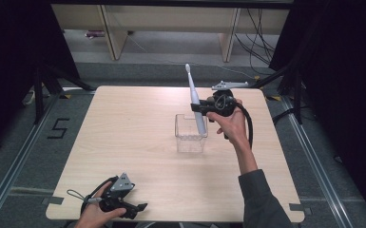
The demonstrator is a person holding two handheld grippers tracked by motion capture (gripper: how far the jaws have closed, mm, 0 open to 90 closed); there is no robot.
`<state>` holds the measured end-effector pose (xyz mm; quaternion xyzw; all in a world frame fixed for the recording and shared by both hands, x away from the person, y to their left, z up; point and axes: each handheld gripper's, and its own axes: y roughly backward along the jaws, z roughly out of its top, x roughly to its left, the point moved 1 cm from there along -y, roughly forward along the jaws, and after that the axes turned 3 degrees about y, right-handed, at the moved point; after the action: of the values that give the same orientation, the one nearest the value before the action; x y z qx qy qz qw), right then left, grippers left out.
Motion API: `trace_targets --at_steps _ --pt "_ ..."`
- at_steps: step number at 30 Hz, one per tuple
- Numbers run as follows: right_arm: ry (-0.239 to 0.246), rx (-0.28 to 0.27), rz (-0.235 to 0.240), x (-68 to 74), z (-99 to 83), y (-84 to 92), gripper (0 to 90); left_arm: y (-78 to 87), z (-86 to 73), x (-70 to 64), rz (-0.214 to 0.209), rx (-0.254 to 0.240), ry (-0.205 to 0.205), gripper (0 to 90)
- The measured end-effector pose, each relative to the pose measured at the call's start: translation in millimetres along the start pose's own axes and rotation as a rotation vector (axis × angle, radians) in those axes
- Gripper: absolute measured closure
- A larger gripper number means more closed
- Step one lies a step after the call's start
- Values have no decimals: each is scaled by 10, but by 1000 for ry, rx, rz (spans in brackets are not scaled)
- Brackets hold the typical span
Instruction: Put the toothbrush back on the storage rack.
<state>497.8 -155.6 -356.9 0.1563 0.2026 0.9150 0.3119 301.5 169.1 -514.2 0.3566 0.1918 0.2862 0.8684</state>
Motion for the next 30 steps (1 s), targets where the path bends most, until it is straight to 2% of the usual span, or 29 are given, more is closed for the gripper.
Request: trace_targets --at_steps 1,2,5,7,10,13,15,18,22,24,25,27,28,29,30 --pt "8 -1 -6 -6 0 -14 666 2 1 1 0 1 -2 149" --pt "36 -7 -8 -21 4 -34 666 2 1 1 0 0 -1 149" --pt "12 7 -9 -16 -3 -79 666 2 0 -6 -10 -1 -1 149" --pt "46 0 -22 -44 -8 -112 666 3 0 -6 -10 -1 -1 149" --pt "17 8 -6 -22 -25 -151 666 3 0 -7 -12 -3 -1 149" --pt "14 7 -13 -25 -46 -193 666 -3 -2 -17 -16 -11 8 149" --pt "48 -5 -13 -65 -58 -219 666 -5 -1 -18 -16 -14 10 148" --pt "17 13 -16 -48 -78 -238 666 0 0 -7 -9 -2 -1 149" --pt "35 19 -31 -72 -85 -265 666 4 0 -3 -5 4 -9 149" --pt "36 20 -24 -71 -99 -292 666 -3 -1 -17 -16 -11 7 149" --pt "15 25 -9 -57 -107 -303 666 -3 -1 -19 -15 -11 9 149" --pt "28 25 -8 -59 -127 -336 666 -4 -2 -19 -16 -12 11 149" --pt "37 32 -14 -61 -131 -337 666 5 -1 -5 -9 3 -9 149" --pt "45 28 -25 -64 -146 -353 666 4 -1 -6 -6 1 -5 149" --pt "31 49 -23 -57 -163 -362 666 4 0 -9 -6 1 -5 149"
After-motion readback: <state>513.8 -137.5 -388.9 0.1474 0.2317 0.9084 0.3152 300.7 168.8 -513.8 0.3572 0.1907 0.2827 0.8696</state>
